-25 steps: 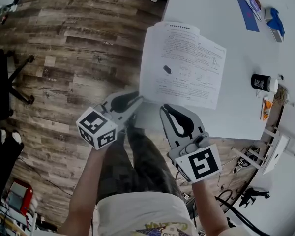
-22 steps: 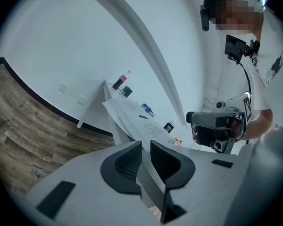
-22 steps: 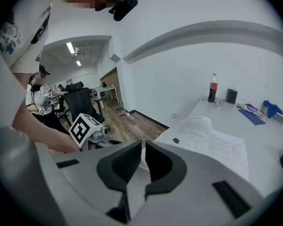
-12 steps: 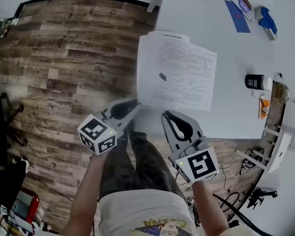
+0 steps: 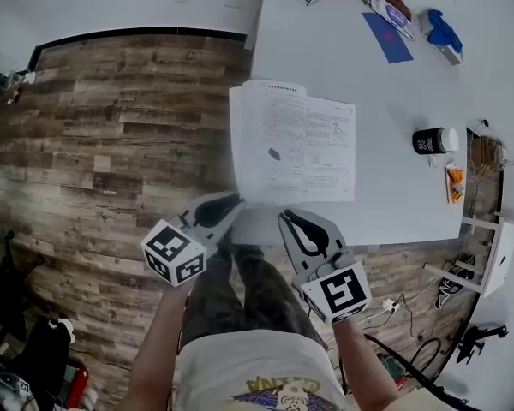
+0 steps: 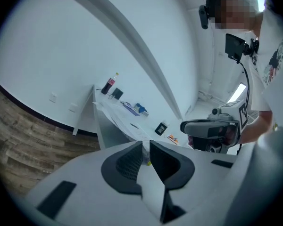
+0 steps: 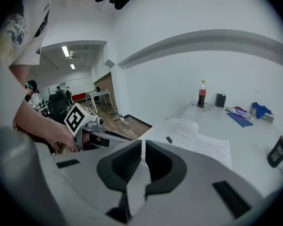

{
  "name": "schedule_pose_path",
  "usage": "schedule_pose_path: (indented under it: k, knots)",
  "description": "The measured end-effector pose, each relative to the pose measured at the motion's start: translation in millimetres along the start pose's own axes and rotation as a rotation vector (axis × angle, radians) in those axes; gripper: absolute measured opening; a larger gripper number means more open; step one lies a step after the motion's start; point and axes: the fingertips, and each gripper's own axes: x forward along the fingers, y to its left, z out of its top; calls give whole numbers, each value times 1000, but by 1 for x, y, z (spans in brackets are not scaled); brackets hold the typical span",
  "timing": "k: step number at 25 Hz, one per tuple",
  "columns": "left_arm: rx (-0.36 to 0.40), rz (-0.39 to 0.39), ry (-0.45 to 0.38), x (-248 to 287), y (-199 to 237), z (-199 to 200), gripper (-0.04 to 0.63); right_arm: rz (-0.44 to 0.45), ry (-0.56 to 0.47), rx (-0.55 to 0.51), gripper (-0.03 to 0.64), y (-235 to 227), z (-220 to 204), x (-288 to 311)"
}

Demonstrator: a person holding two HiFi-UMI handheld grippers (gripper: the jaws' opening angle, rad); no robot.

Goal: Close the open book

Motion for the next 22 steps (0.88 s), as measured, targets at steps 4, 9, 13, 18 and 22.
schedule_pose_path:
  k: [4,9,13,18,22]
  knots:
    - [24,-10,22,3,-13,10,55,-12,-37,17,28,-3,7,-8]
    - [52,-24,52,11,-31,24,55,-28,-31,39,28,-10,7,-23]
    - [64,-46,71,20,-48,35,53,-43,-55,43,28,-17,16,-36]
    - [81,-73,92,34,-70,45,48,-62,-88,43,28,-32,24,-51]
    - [94,-91,110,50,-86,50,44,-78,-100,48,28,-44,27,-65]
